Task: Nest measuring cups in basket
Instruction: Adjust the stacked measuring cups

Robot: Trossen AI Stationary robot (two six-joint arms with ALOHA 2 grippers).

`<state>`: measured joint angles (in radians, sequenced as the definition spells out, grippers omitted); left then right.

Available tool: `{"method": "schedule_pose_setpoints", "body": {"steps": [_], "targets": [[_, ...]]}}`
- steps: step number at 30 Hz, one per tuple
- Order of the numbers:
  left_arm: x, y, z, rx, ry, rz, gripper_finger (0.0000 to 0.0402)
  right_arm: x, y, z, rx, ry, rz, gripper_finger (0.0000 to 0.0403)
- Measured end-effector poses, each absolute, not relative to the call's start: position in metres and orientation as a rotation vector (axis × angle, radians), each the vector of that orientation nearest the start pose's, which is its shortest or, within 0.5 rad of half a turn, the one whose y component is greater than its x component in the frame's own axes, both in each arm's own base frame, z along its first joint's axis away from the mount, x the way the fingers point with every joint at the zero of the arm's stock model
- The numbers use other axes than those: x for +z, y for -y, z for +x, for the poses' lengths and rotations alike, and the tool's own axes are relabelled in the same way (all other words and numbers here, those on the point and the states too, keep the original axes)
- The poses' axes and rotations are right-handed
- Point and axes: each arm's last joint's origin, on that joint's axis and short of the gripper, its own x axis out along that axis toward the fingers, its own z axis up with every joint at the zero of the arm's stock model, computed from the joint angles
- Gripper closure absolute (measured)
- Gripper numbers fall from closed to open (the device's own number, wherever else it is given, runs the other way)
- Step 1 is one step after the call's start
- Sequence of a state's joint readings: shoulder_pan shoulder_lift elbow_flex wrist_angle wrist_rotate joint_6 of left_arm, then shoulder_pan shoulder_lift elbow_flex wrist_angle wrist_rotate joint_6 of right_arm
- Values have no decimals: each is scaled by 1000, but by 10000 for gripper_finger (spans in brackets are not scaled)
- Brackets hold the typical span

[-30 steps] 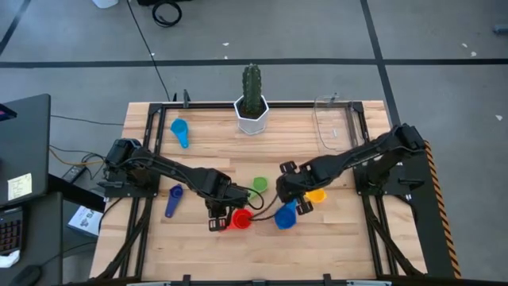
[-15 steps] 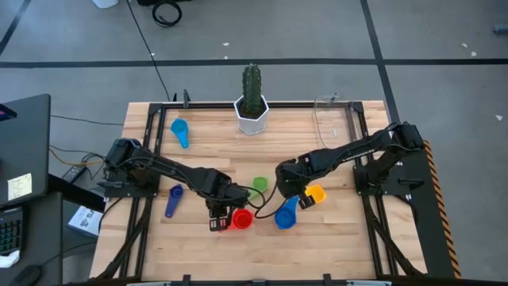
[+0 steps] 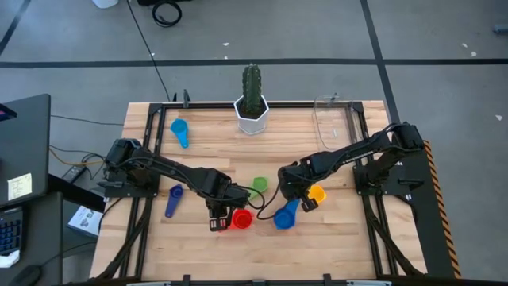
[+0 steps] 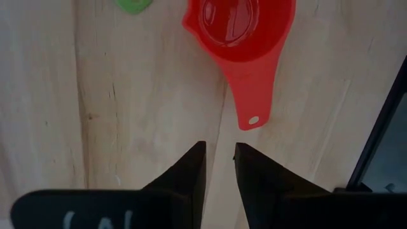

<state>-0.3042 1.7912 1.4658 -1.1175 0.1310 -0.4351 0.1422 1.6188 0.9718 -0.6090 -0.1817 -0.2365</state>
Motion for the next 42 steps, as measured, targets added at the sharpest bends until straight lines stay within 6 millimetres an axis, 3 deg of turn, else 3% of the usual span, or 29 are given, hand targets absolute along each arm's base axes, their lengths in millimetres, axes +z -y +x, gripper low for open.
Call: {"method": "schedule_pose_setpoints", "body": {"steps": [21, 34, 39, 42], "targets": [[244, 106, 325, -30, -1490, -220, 315, 176, -89, 276, 509, -1304, -25, 403], [244, 106, 325, -49, -1490, -200, 315, 183, -127, 280, 538, -1167, 89, 403], [244, 106, 324, -69, -1489, -177, 315, 188, -128, 280, 343, -1159, 32, 403], [244, 106, 326, -75, -1470, -181, 315, 205, -125, 280, 219, -1159, -38, 403]]}}
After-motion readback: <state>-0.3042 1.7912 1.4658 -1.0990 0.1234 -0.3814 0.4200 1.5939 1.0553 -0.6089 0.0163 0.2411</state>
